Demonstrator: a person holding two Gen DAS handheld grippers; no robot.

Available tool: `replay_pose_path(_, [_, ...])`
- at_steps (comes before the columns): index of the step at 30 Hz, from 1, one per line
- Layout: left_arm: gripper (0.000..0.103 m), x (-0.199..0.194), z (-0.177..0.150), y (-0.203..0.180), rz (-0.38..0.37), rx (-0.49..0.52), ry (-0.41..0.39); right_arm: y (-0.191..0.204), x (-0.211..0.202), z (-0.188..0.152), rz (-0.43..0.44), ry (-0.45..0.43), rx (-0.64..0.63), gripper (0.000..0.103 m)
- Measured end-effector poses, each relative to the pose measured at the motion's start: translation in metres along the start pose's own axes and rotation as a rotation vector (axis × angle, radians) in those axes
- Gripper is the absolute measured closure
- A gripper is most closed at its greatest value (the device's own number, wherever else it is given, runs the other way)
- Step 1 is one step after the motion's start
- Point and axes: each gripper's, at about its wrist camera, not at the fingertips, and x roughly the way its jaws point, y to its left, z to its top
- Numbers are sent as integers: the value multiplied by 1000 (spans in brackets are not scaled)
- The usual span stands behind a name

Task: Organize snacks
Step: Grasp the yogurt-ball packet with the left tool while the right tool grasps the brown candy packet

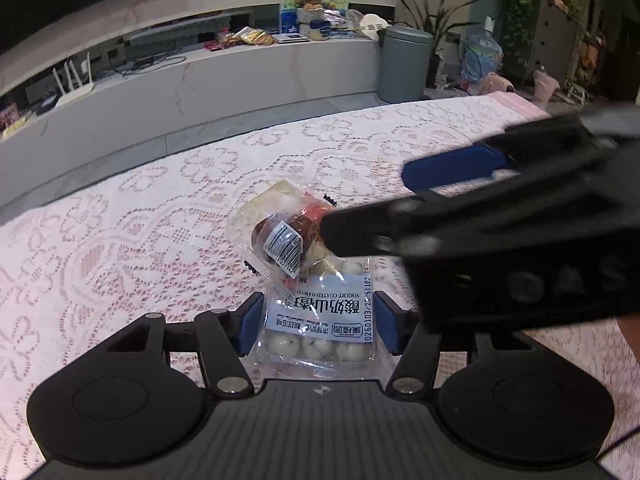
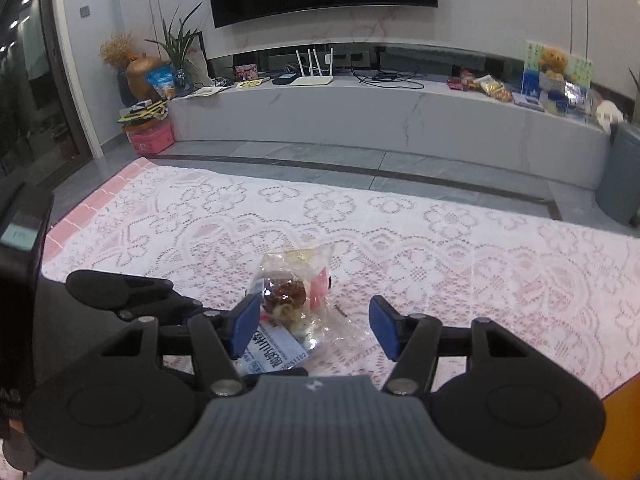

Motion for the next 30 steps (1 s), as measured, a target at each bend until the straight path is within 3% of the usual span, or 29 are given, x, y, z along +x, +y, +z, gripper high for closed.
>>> replay_pose_path(4, [37, -9, -3, -10, -15, 34, -5, 7, 0, 6, 29, -1, -32, 32])
replay_pose_path(15, [37, -28, -20, -25, -76, 36, 3, 4, 13, -9, 85, 101, 54, 32])
replay_pose_path(16, [37, -28, -21, -26, -74, 36, 5, 4, 12, -11, 91, 106, 58, 33])
replay_pose_path(17, [37, -28, -21, -26, -73, 34, 9, 4, 12, -13, 94, 113, 61, 44])
replay_pose_path(22, [37, -28, -23, -27, -66, 17, 17, 4, 10, -18, 101, 127, 65, 52])
replay_pose_path(23, [37, -28, -23, -27, -60, 12, 21, 4, 9, -19, 101, 127, 65, 58])
replay_pose_path(30, [37, -40, -22, -26, -17, -55, 35, 7, -12, -18, 101, 116, 67, 65])
